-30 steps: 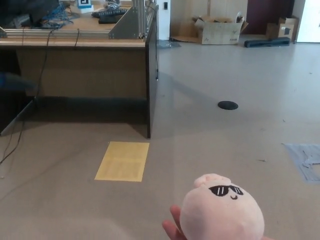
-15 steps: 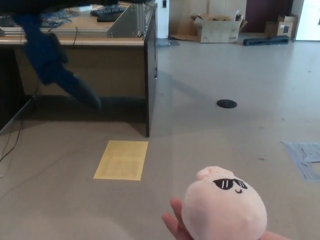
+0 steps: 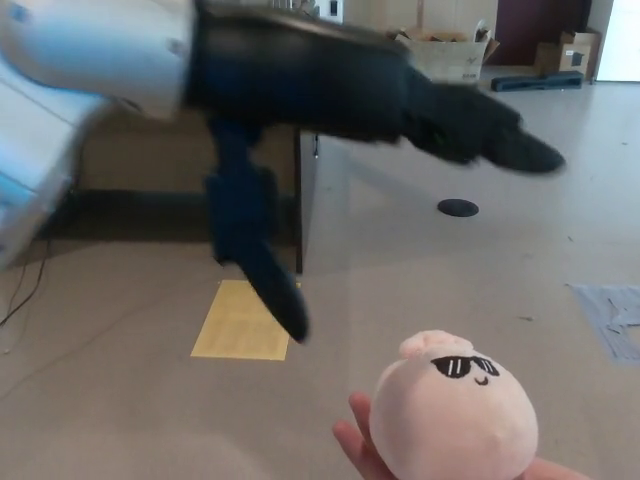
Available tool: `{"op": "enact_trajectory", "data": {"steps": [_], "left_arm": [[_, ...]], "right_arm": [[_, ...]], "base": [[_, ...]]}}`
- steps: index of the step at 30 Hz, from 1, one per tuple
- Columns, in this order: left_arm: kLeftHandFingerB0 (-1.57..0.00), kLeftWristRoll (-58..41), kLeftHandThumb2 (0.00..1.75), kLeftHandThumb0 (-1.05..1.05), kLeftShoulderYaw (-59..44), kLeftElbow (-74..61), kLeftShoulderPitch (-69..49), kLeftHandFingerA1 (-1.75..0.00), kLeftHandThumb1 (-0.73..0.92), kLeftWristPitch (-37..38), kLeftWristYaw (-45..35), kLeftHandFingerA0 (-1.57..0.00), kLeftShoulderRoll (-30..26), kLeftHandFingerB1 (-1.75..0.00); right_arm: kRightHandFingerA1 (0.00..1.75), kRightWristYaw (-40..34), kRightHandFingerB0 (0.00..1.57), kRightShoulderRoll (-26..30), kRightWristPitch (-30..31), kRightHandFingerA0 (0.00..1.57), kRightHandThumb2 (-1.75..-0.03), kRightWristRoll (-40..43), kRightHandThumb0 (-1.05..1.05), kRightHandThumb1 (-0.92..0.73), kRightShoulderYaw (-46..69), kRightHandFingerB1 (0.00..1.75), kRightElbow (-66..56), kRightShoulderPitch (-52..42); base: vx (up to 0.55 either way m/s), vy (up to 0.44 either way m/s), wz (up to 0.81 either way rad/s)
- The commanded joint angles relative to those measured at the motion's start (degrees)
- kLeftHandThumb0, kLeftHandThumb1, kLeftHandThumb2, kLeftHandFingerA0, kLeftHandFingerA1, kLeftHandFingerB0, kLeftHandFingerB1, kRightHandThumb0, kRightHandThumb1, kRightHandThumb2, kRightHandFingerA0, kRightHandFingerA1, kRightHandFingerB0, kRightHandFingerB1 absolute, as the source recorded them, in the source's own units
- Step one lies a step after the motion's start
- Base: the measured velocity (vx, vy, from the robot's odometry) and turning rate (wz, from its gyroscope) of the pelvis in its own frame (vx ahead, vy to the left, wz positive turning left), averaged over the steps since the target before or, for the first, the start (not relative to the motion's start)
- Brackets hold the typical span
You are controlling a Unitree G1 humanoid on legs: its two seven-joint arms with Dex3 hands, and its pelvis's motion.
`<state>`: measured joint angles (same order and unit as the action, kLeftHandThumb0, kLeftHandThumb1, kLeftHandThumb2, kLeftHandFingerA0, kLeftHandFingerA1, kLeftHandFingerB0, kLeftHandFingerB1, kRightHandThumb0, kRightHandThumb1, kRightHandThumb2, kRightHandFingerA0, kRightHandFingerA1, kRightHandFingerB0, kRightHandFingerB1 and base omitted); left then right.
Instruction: The robot extends its left hand to pick up an emotional support dumpling from the palm of a person and brings its hand down by its side. Then it extends its arm again to hand the dumpling back to the person.
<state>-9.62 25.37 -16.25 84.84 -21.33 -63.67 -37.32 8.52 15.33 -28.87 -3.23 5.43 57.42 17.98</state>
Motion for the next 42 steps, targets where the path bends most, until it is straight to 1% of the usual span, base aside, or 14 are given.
{"op": "enact_trajectory", "data": {"steps": [1,9,16,19,20,23,24,30,33,34,35,36,40,42], "left_arm": [[0.0,2.9,0.6,-0.39,3.4,-1.3,1.5,0.0,0.32,-5.6,-1.4,0.0,3.4,0.0],[0.0,6.2,0.55,-0.43,8.2,1.8,1.3,-0.02,0.21,-6.6,-1.8,0.0,8.0,0.0],[0.0,8.5,0.56,-0.44,9.4,4.3,1.1,-0.02,0.22,-5.5,-2.2,0.0,9.4,0.0],[0.0,9.9,0.61,-0.43,11.4,6.6,0.3,0.0,0.32,-5.3,-2.2,0.0,11.1,-0.03],[0.0,9.9,0.61,-0.43,11.5,6.9,0.2,0.0,0.32,-5.5,-2.6,0.0,11.3,-0.02],[0.0,10.3,0.61,-0.43,11.5,7.2,0.1,0.0,0.32,-5.4,-3.0,0.0,11.7,-0.02],[0.0,10.7,0.61,-0.45,12.0,7.1,0.1,0.0,0.33,-5.3,-3.3,0.0,11.8,-0.01],[0.0,11.7,0.63,-0.42,12.7,6.9,0.0,0.0,0.36,-5.4,-4.5,0.0,12.1,-0.05],[0.0,12.7,0.64,-0.54,13.6,4.9,-0.8,0.0,0.35,-5.3,-5.2,0.0,11.8,0.0],[0.0,13.2,0.63,-0.49,14.0,3.6,-1.5,-0.01,0.33,-4.8,-5.5,0.0,11.6,-0.01],[0.0,13.3,0.63,-0.49,14.1,3.1,-1.9,-0.01,0.33,-4.8,-5.5,0.0,11.6,-0.01],[0.0,13.5,0.62,-0.5,14.2,2.4,-2.2,0.0,0.33,-5.1,-5.8,0.0,11.5,0.0],[0.0,14.0,0.62,-0.5,14.1,1.7,-2.4,0.0,0.33,-5.5,-6.4,0.0,11.6,0.0],[0.0,13.9,0.6,-0.44,14.9,0.5,-2.7,0.0,0.31,-7.0,-7.4,0.0,11.5,-0.01]], "right_arm": [[0.42,-0.5,0.4,1.0,0.4,0.46,-0.65,-0.6,-0.82,-0.82,-0.6,0.35,-0.1,0.6],[0.4,-0.7,0.38,0.6,1.1,0.45,-0.65,-1.7,-0.79,-0.83,-2.0,0.35,1.7,3.4],[0.41,-1.2,0.4,0.5,1.1,0.45,-0.65,-2.2,-0.77,-0.83,-3.0,0.36,2.1,4.6],[0.42,-0.8,0.34,0.3,0.4,0.42,-0.67,-2.2,-0.78,-0.78,-3.4,0.35,2.5,5.0],[0.54,-0.9,0.19,0.3,0.2,0.36,-1.06,-2.2,-0.73,-0.66,-3.4,0.44,2.7,5.1],[0.54,-0.9,0.19,0.3,0.1,0.36,-1.06,-2.1,-0.73,-0.66,-3.4,0.44,2.8,5.2],[0.4,-0.8,0.32,0.3,0.3,0.43,-0.65,-2.0,-0.76,-0.81,-3.3,0.33,3.0,5.4],[0.41,-1.2,0.35,0.3,0.9,0.45,-0.65,-2.2,-0.78,-0.81,-3.5,0.34,3.5,6.0],[0.41,0.3,0.31,0.0,-1.2,0.36,-0.67,-1.4,-0.71,-0.81,-3.2,0.35,4.0,5.9],[0.52,2.3,0.3,-0.4,-3.4,0.34,-1.06,0.3,-0.68,-0.71,-2.3,0.49,4.3,5.6],[0.52,3.0,0.3,-0.7,-4.0,0.34,-1.06,0.9,-0.68,-0.71,-1.9,0.49,4.4,5.6],[0.38,3.5,0.43,-0.8,-4.1,0.45,-0.66,1.2,-0.65,-0.86,-1.7,0.36,4.2,5.6],[0.38,4.0,0.43,-0.8,-4.0,0.45,-0.66,0.9,-0.65,-0.86,-1.6,0.36,4.2,5.7],[0.41,2.7,0.46,0.7,1.3,0.5,-0.66,-2.2,-0.63,-0.86,-3.7,0.38,3.9,6.4]], "base": [[0.0,0.0,0.0],[0.0,0.0,0.0],[0.0,0.0,0.0],[0.0,0.0,0.0],[0.0,0.0,0.0],[0.0,0.0,0.0],[0.0,0.0,0.0],[0.0,0.0,0.0],[0.0,0.0,0.0],[0.0,0.0,0.0],[0.0,0.0,0.0],[0.0,0.0,0.0],[0.0,0.0,0.0],[0.0,0.0,0.0]]}}
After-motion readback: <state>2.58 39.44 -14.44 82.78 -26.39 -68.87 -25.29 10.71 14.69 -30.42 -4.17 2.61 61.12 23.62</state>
